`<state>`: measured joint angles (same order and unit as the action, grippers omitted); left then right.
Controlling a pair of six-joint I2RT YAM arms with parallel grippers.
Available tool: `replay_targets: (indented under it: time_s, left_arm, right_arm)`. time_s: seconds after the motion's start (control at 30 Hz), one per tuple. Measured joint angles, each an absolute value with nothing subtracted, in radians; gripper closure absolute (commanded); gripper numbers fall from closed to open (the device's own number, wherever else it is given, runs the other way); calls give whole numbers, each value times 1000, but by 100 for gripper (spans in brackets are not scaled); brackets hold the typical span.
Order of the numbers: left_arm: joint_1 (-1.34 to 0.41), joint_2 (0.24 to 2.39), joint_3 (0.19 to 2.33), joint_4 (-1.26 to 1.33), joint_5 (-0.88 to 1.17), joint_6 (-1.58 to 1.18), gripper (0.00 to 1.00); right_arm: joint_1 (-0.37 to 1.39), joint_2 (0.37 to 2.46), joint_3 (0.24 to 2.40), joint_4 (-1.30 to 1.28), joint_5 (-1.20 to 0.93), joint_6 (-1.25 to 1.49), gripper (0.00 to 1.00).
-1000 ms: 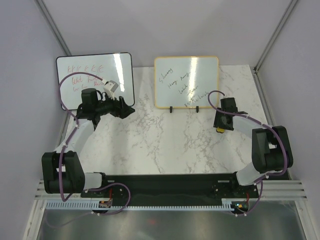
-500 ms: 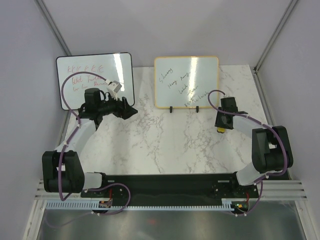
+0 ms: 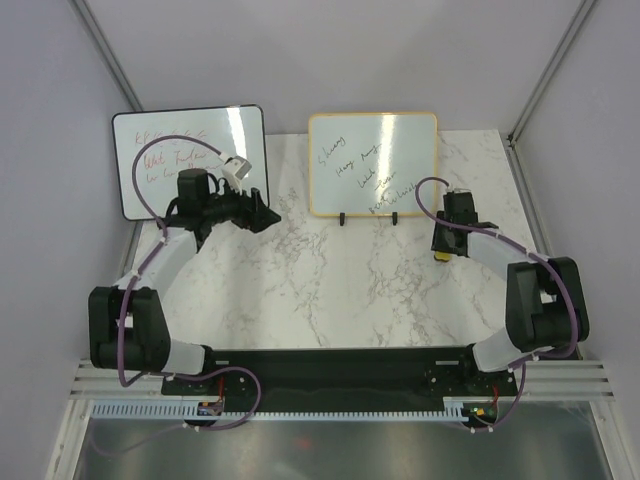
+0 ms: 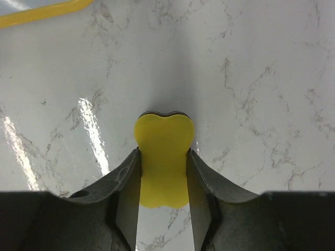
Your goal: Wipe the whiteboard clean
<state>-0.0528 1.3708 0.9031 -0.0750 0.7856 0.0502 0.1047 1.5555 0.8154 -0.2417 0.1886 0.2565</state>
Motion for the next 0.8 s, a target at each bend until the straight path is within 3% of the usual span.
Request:
replay_targets:
  time_s: [0.4, 0.8]
  left_arm:
    - [-143, 1804, 1289, -4, 738, -45, 23]
    - [-160, 2158, 1628, 32, 842, -132, 27]
  right_arm:
    - [106, 1275, 739, 2, 10, 165, 100]
    - [111, 1335, 742, 285, -183, 135, 100]
